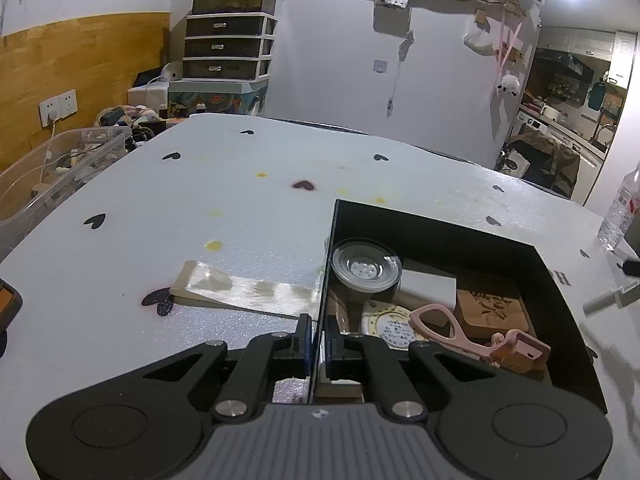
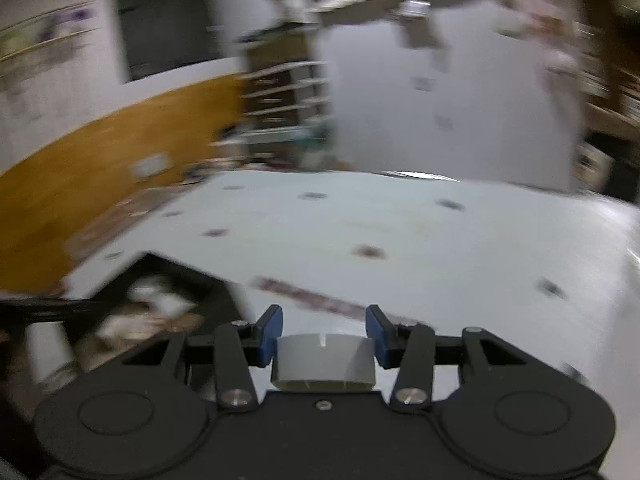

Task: Organize rigid objects
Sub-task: 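Carry the beige plastic clip over the black box and lower it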

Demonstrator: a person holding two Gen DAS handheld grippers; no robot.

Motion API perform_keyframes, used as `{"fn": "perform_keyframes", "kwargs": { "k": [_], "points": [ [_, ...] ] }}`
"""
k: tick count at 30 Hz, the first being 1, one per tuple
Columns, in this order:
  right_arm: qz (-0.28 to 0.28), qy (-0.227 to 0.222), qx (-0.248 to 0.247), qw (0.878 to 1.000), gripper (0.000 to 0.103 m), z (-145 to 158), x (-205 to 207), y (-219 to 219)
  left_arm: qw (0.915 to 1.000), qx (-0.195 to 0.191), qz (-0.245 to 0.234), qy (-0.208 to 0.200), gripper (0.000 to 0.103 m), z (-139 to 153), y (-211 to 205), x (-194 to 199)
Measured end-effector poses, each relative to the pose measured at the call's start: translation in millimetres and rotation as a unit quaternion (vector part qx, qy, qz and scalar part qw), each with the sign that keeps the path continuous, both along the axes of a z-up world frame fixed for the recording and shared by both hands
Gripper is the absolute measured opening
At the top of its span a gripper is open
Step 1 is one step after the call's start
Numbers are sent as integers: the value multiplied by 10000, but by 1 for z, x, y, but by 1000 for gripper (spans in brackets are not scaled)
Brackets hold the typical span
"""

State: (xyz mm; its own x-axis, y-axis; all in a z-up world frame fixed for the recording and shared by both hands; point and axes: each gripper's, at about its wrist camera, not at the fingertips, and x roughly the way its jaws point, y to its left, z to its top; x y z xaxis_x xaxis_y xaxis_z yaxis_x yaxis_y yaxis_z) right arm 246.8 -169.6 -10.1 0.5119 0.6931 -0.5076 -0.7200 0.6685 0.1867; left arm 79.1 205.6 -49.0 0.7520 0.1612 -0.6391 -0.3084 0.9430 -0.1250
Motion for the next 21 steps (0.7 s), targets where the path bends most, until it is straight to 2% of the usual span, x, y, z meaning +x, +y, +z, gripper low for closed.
{"fn": "perform_keyframes", "kwargs": {
  "k": [3, 7, 11, 15, 19, 21],
  "points": [
    [696, -146, 30, 9975, 47, 17, -16, 35, 10000, -15, -35, -7, 5, 0, 1, 0],
    [1272, -361, 102, 9912, 47, 41, -31, 69, 10000, -44, -70, -22, 5, 0, 2, 1],
    [1953, -268, 323, 9799, 47, 52, -40, 99, 9999, -62, -134, -44, 5, 0, 4, 1],
    [2612, 11, 302, 9648, 47, 40, -46, 139, 9997, -128, -203, -79, 6, -1, 7, 1],
    [3170, 348, 494, 9465, 47, 18, -47, 170, 9994, -194, -252, -107, 6, 0, 10, 1],
    [3394, 604, 364, 9380, 47, 3, -46, 185, 9993, -230, -261, -119, 6, 0, 11, 1]
  ]
}}
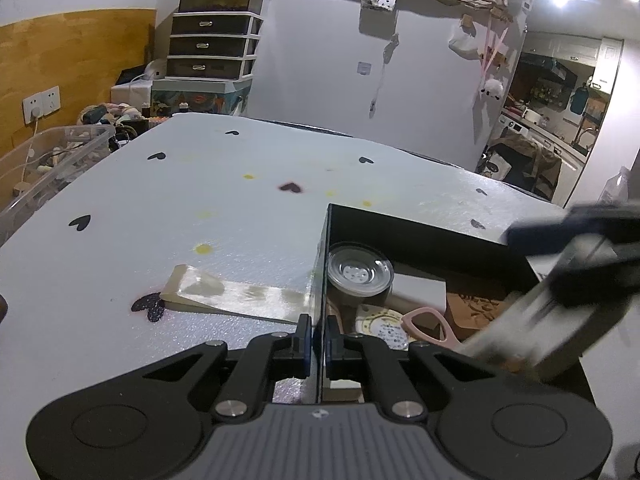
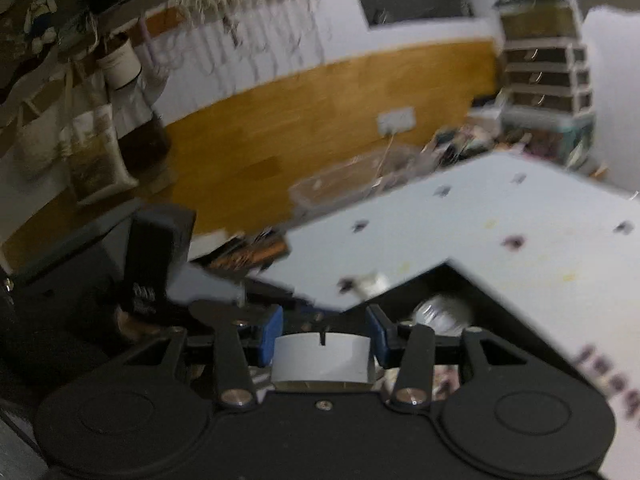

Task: Organize rigid objects
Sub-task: 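Carry the beige plastic clip over the black box and lower it, then open the right tool to release the clip in the box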

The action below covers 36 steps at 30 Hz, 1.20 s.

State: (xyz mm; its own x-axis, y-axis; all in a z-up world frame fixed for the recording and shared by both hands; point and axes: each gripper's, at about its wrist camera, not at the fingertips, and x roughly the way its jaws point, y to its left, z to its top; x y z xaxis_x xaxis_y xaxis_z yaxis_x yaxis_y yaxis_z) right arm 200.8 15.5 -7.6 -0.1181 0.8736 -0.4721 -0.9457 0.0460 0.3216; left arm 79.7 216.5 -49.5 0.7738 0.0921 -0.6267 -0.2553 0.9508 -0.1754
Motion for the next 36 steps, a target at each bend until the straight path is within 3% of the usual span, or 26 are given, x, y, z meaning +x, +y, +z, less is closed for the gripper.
{"fn": "perform_keyframes", "kwargs": {
  "k": [4, 11, 15, 18, 20, 21, 23, 25, 27, 31, 36],
  "points": [
    [142, 5, -599, 9981, 47, -21, 2, 6, 10000, -8, -39, -12, 6, 0, 1, 0],
    [466, 208, -687, 9963, 47, -29, 11, 14, 10000, -36, -62, -25, 6, -1, 2, -1],
    [522, 274, -1056, 9927, 48, -44, 6, 30, 10000, -10, -58, -8, 6, -1, 2, 0],
    [213, 108, -1040, 9943, 70, -40, 4, 20, 10000, -8, -58, -7, 6, -1, 1, 0],
    [125, 225, -904, 9956, 71, -33, 8, 8, 10000, -10, -60, -7, 6, -1, 1, 0],
    [98, 325, -826, 9960, 70, -29, 10, 0, 10000, -10, -63, -7, 6, 0, 1, 1],
    [13, 386, -799, 9961, 56, -22, 11, -10, 10000, -9, -64, -9, 6, 0, 0, 1],
    [-64, 386, -968, 9945, 29, -19, 10, -17, 10000, -11, -62, -10, 6, 0, 0, 1],
    [-50, 432, -1216, 9916, 19, -23, 9, -17, 10000, -9, -61, -7, 6, 0, 0, 1],
    [53, 498, -1669, 9847, 12, -40, 3, -11, 10000, -9, -57, -5, 6, 0, 1, 1],
    [-228, 336, -1654, 9854, 13, -43, 2, -8, 10000, 39, -8, 7, 6, 1, 1, 3]
  ]
}}
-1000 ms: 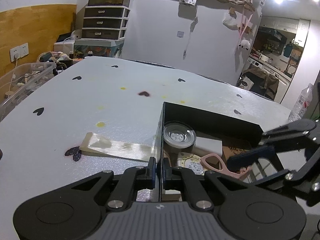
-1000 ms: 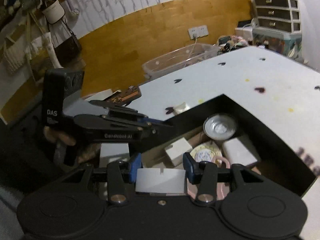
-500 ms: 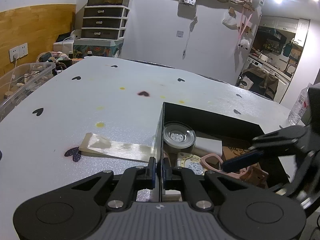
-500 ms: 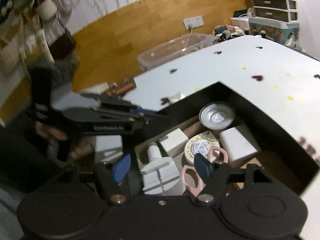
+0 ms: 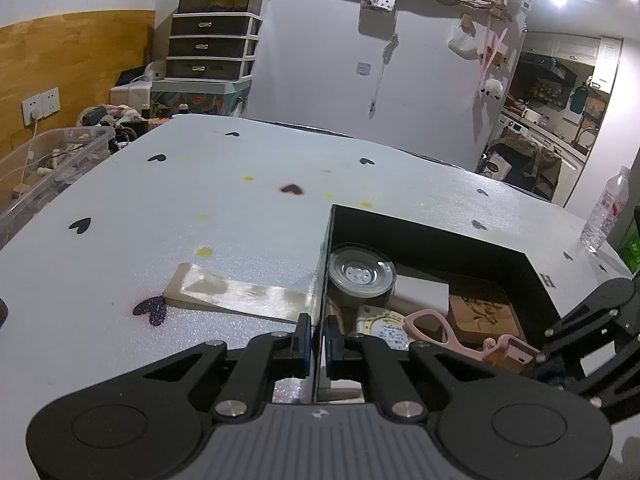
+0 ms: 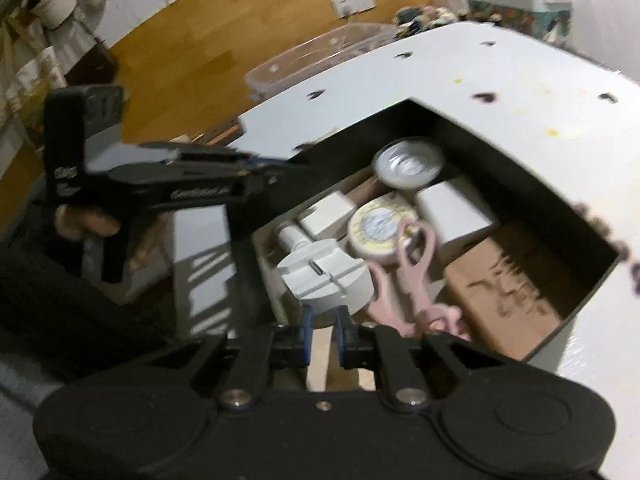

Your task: Organize rigid objects

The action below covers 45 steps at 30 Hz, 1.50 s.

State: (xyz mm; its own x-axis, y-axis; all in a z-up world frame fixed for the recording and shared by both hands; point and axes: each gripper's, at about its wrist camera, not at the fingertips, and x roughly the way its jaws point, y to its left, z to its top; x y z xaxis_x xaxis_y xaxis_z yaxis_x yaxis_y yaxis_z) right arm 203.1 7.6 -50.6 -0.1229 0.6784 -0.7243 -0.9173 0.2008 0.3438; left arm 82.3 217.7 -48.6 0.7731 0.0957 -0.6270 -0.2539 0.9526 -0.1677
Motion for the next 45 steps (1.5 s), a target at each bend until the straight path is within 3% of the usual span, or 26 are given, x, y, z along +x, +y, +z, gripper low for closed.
{"fn": "perform_keyframes", "kwargs": {
  "k": [15, 26, 32, 38, 42, 45],
  "points": [
    [-517, -526, -48, 9973, 13, 6, -3, 0, 10000, 7, 23, 4, 6, 0, 0, -2],
    [-843, -581, 383, 9940, 19, 30, -11, -20, 10000, 10, 25, 10, 6, 0, 0, -2],
    [-1234, -676, 550, 9885, 31, 36, -20, -34, 10000, 13, 25, 7, 6, 0, 0, -2],
    [-1742, -840, 694, 9787, 54, 41, -33, -51, 10000, 22, 21, 11, 6, 0, 0, -3],
    [-2151, -1021, 773, 9682, 77, 45, -42, -62, 10000, 39, 20, 18, 6, 0, 0, -3],
    [-2438, -1101, 845, 9598, 86, 48, -47, -70, 10000, 39, 17, 17, 6, 0, 0, -3]
  ]
}}
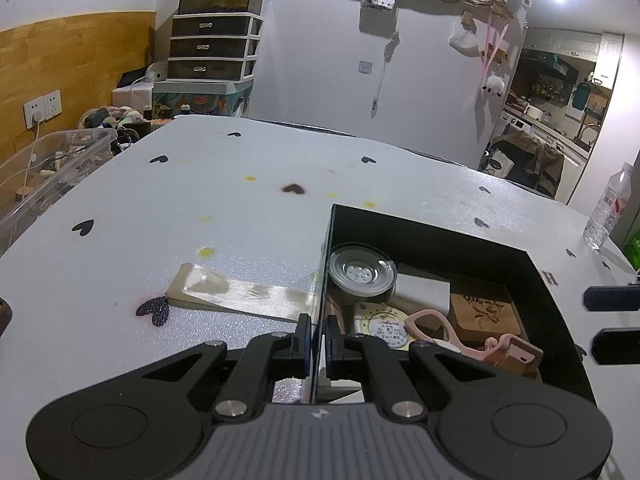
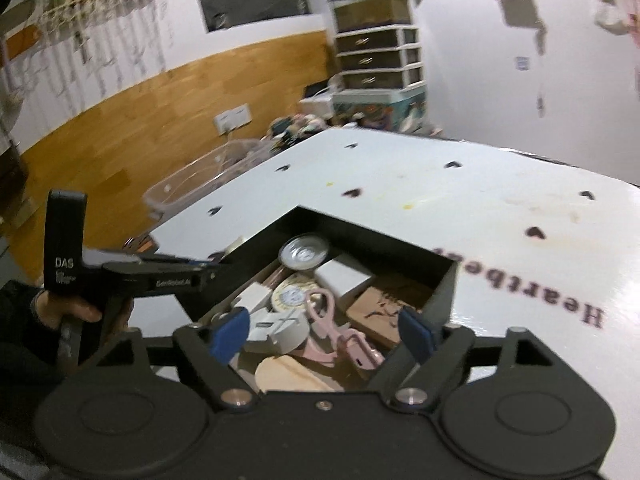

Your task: Organize rigid objects

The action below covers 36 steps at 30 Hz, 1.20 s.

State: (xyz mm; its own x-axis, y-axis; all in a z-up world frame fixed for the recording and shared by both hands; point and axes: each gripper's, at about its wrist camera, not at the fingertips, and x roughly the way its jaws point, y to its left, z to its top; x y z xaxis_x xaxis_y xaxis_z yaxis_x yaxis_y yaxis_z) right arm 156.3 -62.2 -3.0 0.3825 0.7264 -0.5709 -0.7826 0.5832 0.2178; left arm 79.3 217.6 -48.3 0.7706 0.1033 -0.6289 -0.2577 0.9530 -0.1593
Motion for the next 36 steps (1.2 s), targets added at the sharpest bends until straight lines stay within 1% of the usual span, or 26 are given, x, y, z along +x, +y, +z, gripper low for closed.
{"fn": "perform_keyframes", "kwargs": {
  "k": [3, 5, 7, 9, 10, 12, 13, 14, 15, 16, 17, 18, 20, 21, 23, 25, 28, 33, 36],
  "points": [
    [-321, -175, 64, 9993, 99, 2, -6, -7, 10000, 11, -24, 3, 6, 1, 0, 0],
    [-513, -276, 126, 9982, 100, 4, -10, -12, 10000, 19, -47, 3, 6, 1, 0, 0],
    [-705, -365, 199, 9966, 103, 5, -14, -16, 10000, 32, -78, 0, 6, 1, 0, 1],
    [-898, -471, 223, 9946, 103, 5, -18, -19, 9999, 56, -121, 3, 6, 2, 1, 0],
    [-973, -512, 218, 9937, 103, 5, -20, -20, 9999, 60, -132, -34, 6, 3, 1, -1],
    [-1139, -593, 208, 9915, 103, 5, -24, -22, 9998, 81, -134, -146, 9, 9, 1, -4],
    [-1209, -633, 215, 9904, 103, 5, -27, -23, 9996, 103, -125, -225, 13, 14, 1, -6],
    [-1272, -675, 225, 9893, 103, 4, -30, -24, 9994, 132, -118, -291, 23, 18, 0, -8],
    [-1327, -709, 243, 9883, 103, 4, -33, -25, 9991, 160, -111, -378, 29, 23, -1, -12],
    [-1382, -733, 267, 9873, 103, 3, -36, -27, 9987, 176, -104, -471, 43, 28, -3, -17],
    [-1446, -759, 292, 9861, 103, 2, -39, -29, 9982, 196, -107, -555, 54, 32, -5, -21],
    [-1497, -783, 310, 9851, 103, 1, -43, -30, 9975, 240, -123, -646, 59, 36, -8, -26],
    [-1606, -860, 335, 9827, 103, -1, -51, -33, 9961, 355, -145, -791, 75, 43, -15, -37],
    [-1639, -902, 345, 9817, 103, -2, -54, -34, 9955, 379, -154, -852, 79, 45, -18, -43],
    [-1702, -970, 360, 9800, 103, -4, -62, -36, 9943, 380, -160, -983, 95, 48, -25, -55],
    [-1783, -1041, 367, 9778, 103, -6, -70, -38, 9932, 370, -208, -1081, 100, 49, -31, -67],
    [-1875, -1115, 350, 9753, 103, -9, -82, -41, 9920, 441, -194, -1166, 103, 49, -40, -83],
    [-2016, -1235, 352, 9710, 103, -13, -103, -49, 9906, 455, -227, -1271, 103, 47, -49, -105],
    [-2109, -1305, 353, 9681, 103, -14, -114, -55, 9905, 487, -274, -1256, 103, 44, -55, -115]
  ]
}}
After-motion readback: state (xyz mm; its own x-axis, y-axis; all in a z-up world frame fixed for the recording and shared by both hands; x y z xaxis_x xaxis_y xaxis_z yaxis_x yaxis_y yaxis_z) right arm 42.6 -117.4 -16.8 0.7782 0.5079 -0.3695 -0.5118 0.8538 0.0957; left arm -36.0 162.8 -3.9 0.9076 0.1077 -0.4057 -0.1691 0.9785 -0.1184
